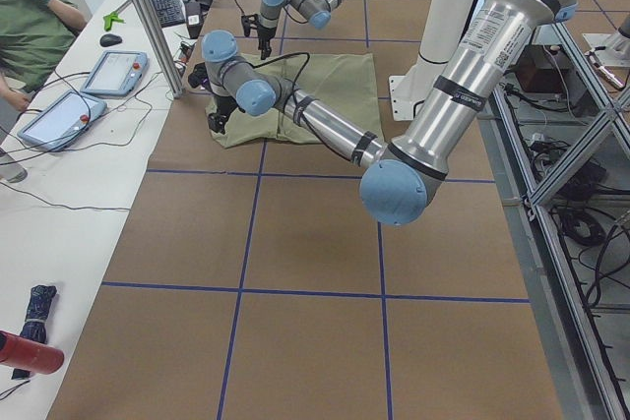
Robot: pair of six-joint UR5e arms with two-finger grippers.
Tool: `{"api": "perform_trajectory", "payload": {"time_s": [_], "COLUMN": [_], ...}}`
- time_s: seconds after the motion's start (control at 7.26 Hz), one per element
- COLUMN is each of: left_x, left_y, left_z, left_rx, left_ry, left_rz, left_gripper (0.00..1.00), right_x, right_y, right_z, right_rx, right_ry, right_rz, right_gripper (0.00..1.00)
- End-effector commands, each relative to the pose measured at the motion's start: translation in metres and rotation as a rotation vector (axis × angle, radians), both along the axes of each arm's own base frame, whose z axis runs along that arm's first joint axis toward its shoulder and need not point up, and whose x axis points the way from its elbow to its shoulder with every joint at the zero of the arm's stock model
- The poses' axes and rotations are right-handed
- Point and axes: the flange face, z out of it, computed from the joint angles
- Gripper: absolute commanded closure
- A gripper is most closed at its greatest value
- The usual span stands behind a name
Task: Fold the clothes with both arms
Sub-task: 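Raise the right gripper off the shirt and move it beside the shirt side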
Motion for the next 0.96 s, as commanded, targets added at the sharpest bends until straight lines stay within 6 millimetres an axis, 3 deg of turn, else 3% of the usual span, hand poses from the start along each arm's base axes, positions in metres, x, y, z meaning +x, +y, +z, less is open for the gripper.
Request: {"api": "perform_trajectory", "payload": {"time_s": [0.0, 0.28, 0.41, 0.69, 0.83], "left_x": [0.020, 0.041, 0.056, 0.120, 0.152], "left_y": [0.102, 0.176, 0.211, 0.281, 0.316], "left_z": [-0.020, -0.021, -0.009, 0.007, 0.007], "left_rx": [-0.128, -0.246, -0.280, -0.397, -0.465], "left_ry": [0.042, 0.122, 0.187, 0.257, 0.264], "left_rz": [-0.152, -0.199, -0.234, -0.292, -0.320], "left_gripper": [0.00, 0.00, 0.00, 0.00, 0.00], "right_x": [0.035, 0.079, 0.097, 0.098, 0.097], "right_y": [0.069, 0.166, 0.213, 0.287, 0.311], "right_z": [-0.002, 0.024, 0.022, 0.064, 0.084], "right_rx": [-0.125, -0.200, -0.254, -0.233, -0.268], "right_ry": [-0.147, -0.223, -0.292, -0.472, -0.453], "right_rz": [0.101, 0.131, 0.166, 0.238, 0.263], "right_gripper": [0.00, 0.00, 0.00, 0.00, 0.01]}}
